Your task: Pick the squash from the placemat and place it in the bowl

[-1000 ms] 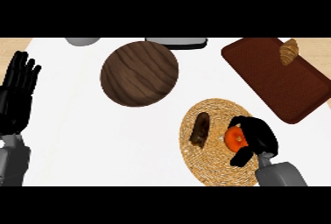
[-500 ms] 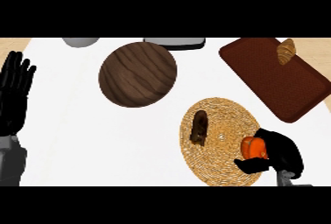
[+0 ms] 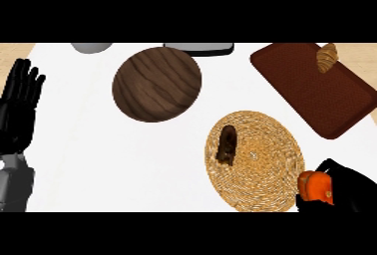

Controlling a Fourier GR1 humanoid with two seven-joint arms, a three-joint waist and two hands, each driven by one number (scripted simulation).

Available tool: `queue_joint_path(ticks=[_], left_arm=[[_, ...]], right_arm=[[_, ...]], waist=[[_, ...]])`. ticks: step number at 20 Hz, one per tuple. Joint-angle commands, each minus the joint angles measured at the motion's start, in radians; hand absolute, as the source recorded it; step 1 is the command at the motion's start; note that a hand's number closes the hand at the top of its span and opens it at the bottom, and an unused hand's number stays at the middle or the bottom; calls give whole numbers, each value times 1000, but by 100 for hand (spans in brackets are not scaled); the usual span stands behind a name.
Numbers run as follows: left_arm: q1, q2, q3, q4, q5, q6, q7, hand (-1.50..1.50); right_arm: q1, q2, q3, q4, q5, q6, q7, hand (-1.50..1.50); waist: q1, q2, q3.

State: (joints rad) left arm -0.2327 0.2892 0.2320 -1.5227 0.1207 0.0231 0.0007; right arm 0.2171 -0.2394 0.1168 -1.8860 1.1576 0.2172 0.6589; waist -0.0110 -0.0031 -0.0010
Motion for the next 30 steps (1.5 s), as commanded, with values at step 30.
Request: queue_joint_path(ticks=[30], left_arm=[[-38,-2,-10,6,0,-24,15,0]], right_arm=[[-1115,239,72,224,-288,59,409,150]], waist=[[40,7,0]])
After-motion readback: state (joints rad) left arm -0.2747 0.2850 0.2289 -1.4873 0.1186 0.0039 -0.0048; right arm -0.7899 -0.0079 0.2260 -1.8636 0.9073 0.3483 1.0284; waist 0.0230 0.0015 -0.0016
